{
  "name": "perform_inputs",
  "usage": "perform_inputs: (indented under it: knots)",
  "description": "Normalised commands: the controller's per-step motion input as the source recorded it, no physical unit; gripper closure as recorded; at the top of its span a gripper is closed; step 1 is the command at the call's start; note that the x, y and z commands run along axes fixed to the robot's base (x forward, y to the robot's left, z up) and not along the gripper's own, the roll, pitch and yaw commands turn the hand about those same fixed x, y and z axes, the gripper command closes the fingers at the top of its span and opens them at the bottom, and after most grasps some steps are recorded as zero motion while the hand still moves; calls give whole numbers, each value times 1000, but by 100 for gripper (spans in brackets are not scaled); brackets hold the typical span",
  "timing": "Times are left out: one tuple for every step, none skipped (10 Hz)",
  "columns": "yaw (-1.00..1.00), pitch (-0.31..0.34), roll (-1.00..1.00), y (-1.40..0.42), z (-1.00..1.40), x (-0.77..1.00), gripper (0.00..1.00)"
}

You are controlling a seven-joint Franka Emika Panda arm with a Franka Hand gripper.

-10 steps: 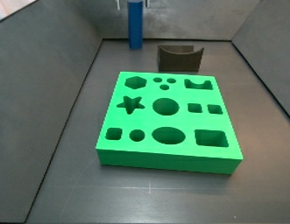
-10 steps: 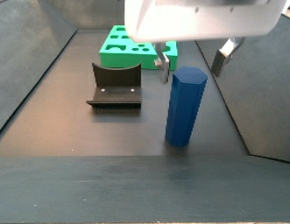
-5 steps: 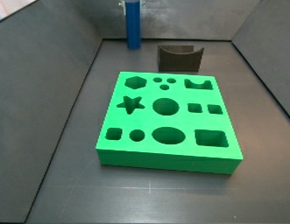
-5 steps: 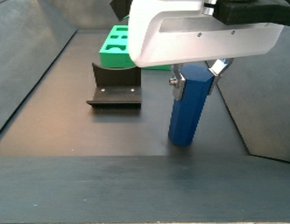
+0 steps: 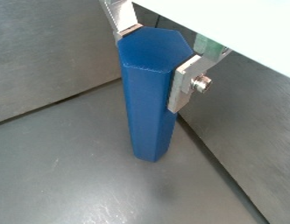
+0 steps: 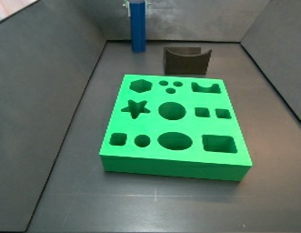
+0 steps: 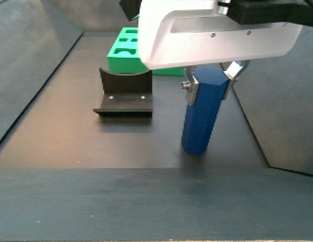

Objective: Pick up the hexagon object. Move up. Move to above the board. Insert the hexagon object.
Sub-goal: Pick up the hexagon object, then move up.

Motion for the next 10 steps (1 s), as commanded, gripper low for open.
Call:
perform_inputs:
  knots:
    - [0, 0, 0, 0, 0, 0, 100]
    - [0, 0, 0, 0, 0, 0, 100]
    - [0, 0, 0, 0, 0, 0, 100]
    - [0, 0, 0, 0, 0, 0, 100]
    - [0, 0, 0, 0, 0, 0, 100]
    - [0, 0, 0, 0, 833, 0, 100]
    - [23, 12, 2, 48, 816, -35, 100]
    - [16, 49, 6, 36, 677, -55, 100]
    - [5, 61, 22, 24, 533, -37, 100]
    - [0, 73, 39, 17, 374, -23, 100]
